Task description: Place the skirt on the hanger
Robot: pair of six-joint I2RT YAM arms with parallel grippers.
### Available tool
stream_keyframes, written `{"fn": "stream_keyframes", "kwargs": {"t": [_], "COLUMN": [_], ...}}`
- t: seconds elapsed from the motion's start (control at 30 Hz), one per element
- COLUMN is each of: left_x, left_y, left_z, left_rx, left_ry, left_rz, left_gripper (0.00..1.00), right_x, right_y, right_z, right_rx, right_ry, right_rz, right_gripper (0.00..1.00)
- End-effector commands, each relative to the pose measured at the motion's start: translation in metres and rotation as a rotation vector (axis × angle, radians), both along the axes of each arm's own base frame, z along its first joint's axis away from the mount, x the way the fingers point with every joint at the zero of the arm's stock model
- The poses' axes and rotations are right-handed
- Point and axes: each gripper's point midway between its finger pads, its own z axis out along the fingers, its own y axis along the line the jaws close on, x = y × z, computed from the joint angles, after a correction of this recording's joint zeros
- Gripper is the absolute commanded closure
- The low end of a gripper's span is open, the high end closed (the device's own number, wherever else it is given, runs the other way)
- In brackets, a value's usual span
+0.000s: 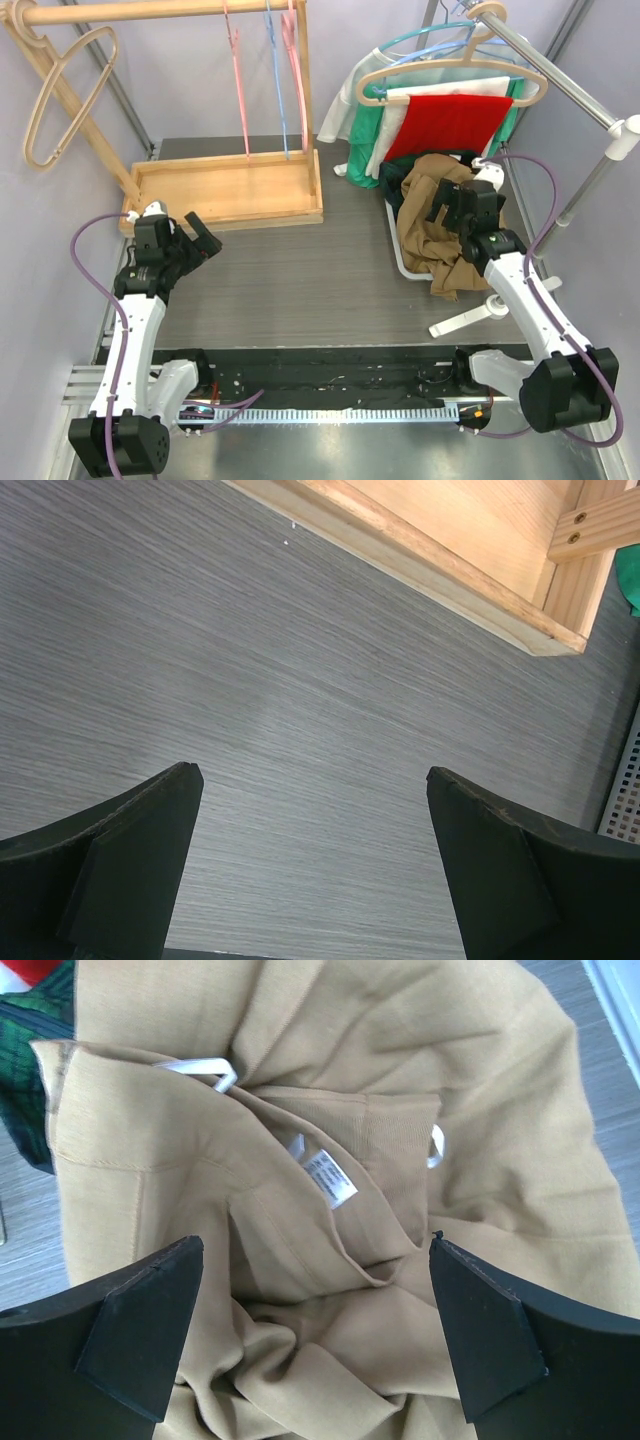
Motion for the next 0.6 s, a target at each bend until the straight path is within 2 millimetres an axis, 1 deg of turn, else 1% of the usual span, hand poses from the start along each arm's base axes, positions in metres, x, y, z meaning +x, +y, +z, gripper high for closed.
{"fn": "stream_keyframes", "kwargs": {"t": [0.0,0.07,0.27,0.33,0.43,0.47,0.5,0.57], "left_x": [0.005,0.005,0.007,0.008,0.008,0.009,0.008,0.009], "left_y": [-0.005,-0.007,-0.012,-0.013,-0.015,-0.017,-0.017,-0.019], "left_z": [0.023,0.024,0.024,0.025,0.028,0.029,0.030,0.032], "left_rx": [-0.003,-0.011,-0.033,-0.037,-0.045,-0.051,-0.054,-0.060], "left_ry": [-0.061,-0.065,-0.075,-0.080,-0.091,-0.098,-0.103,-0.115], "left_rz": [-0.036,-0.046,-0.062,-0.069,-0.074,-0.080,-0.078,-0.084], "left_gripper": [0.00,0.00,0.00,0.00,0.00,0.00,0.00,0.00], "right_x": [0.015,0.018,0.029,0.033,0.034,0.033,0.032,0.031], "right_y": [0.012,0.018,0.028,0.031,0.037,0.042,0.043,0.047], "right_z": [0.021,0.014,0.006,0.013,0.036,0.042,0.054,0.062], "right_rx": [0.012,0.017,0.038,0.045,0.064,0.074,0.080,0.083], "right_ry": [-0.010,0.025,0.043,0.021,-0.048,-0.066,-0.105,-0.133], "right_rz": [0.055,0.087,0.109,0.116,0.134,0.156,0.165,0.182], "right_gripper": [0.00,0.00,0.01,0.02,0.02,0.02,0.02,0.00]}}
